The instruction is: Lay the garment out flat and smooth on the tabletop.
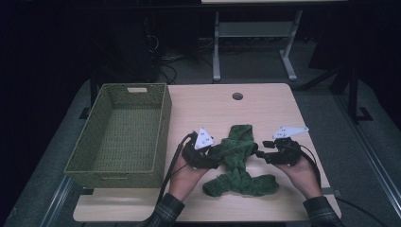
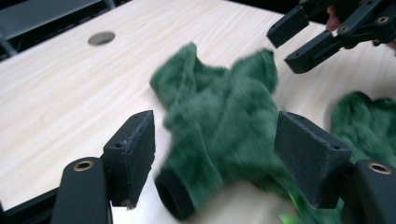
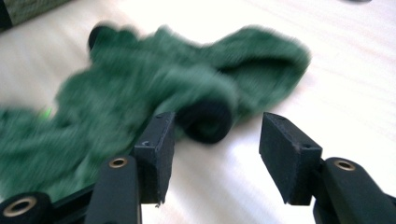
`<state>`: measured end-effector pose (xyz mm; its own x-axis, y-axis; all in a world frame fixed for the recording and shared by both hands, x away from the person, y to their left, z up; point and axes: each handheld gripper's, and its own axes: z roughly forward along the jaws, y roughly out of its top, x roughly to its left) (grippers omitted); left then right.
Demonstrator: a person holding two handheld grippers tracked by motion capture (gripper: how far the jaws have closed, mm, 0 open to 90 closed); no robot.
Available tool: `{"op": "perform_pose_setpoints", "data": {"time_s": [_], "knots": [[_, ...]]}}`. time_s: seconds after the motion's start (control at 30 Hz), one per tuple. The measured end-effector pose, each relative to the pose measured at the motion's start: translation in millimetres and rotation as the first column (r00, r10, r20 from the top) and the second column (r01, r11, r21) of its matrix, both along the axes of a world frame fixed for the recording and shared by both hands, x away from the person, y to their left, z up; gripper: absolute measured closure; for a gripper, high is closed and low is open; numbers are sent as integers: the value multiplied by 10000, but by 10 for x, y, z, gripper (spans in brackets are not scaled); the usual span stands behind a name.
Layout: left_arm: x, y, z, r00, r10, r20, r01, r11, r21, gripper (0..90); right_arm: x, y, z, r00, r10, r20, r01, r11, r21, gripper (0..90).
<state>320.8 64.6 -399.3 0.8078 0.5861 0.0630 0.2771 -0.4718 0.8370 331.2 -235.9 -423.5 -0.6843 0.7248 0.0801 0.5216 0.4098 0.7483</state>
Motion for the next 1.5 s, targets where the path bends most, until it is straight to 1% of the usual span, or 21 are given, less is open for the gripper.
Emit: {"op": "perform_pose_setpoints", "data": {"time_s": [0.03,0.13,0.2,0.27,0.33,0.37,0.4,0.43,0.53,0.63,0.7,0.8,0.9,1.03,1.13,1.2,1.27,1.33,1.37,1.4,1.5], "knots": [[71,-19,12,9999,-15,102,14,10000,96,287,32,-1,11,9999,-112,-13,113,9999,79,457],[293,-89,22,9999,-49,120,46,9997,242,290,192,-6,42,9991,-417,34,416,9990,181,465],[444,-139,3,9999,-95,77,93,9993,362,295,309,-16,51,9982,-582,-136,586,9978,298,465],[593,-189,-29,9999,-87,-52,89,9990,445,301,419,-34,48,9959,-881,-222,891,9946,531,473],[745,-242,-75,9997,-120,-230,131,9987,492,307,524,-46,36,9939,-1050,-324,1066,9931,496,472],[800,-272,-100,9992,-167,-350,183,9987,474,308,565,-59,29,9925,-1185,-317,1203,9907,642,477],[847,-303,-126,9985,-289,-461,314,9980,553,317,609,-72,18,9914,-1244,-413,1272,9891,739,477],[886,-335,-151,9981,-371,-501,404,9970,665,328,657,-72,0,9900,-1271,-619,1310,9893,638,473],[971,-415,-237,9937,-688,-883,763,9935,844,342,747,-52,-68,9874,-1358,-813,1403,9887,533,470],[1011,-455,-317,9881,-902,-1249,1013,9912,857,383,793,-8,-165,9843,-1361,-1120,1404,9896,320,459],[1025,-475,-368,9844,-986,-1454,1134,9888,973,399,805,33,-248,9838,-1296,-1240,1313,9913,59,452],[1050,-491,-460,9779,-995,-1840,1222,9856,1165,417,805,73,-346,9817,-1271,-1419,1273,9918,-78,447],[1059,-512,-539,9688,-1131,-2207,1472,9785,1446,424,802,112,-435,9799,-1214,-1584,1195,9926,-214,438],[1059,-527,-585,9630,-1161,-2432,1569,9752,1558,462,797,157,-440,9830,-1124,-1455,1083,9935,-356,439],[1061,-517,-601,9592,-1200,-2558,1651,9728,1626,539,779,195,-439,9866,-1004,-1287,937,9940,-567,459],[1048,-518,-611,9594,-1221,-2544,1659,9734,1583,623,763,227,-433,9892,-893,-1158,805,9936,-794,503],[1036,-513,-610,9598,-1308,-2484,1750,9706,1653,707,749,250,-430,9897,-821,-1172,730,9942,-795,570],[1024,-505,-604,9609,-1292,-2450,1726,9711,1648,773,744,264,-427,9911,-779,-1076,681,9934,-918,628],[1021,-489,-594,9620,-1277,-2414,1689,9728,1588,791,741,268,-426,9910,-766,-1094,666,9935,-920,676],[1024,-470,-580,9627,-1282,-2382,1708,9709,1677,803,741,270,-426,9915,-714,-1085,614,9938,-928,700],[1023,-384,-542,9697,-1024,-2218,1388,9780,1554,823,737,266,-423,9908,-704,-1155,597,9938,-939,839]]}}
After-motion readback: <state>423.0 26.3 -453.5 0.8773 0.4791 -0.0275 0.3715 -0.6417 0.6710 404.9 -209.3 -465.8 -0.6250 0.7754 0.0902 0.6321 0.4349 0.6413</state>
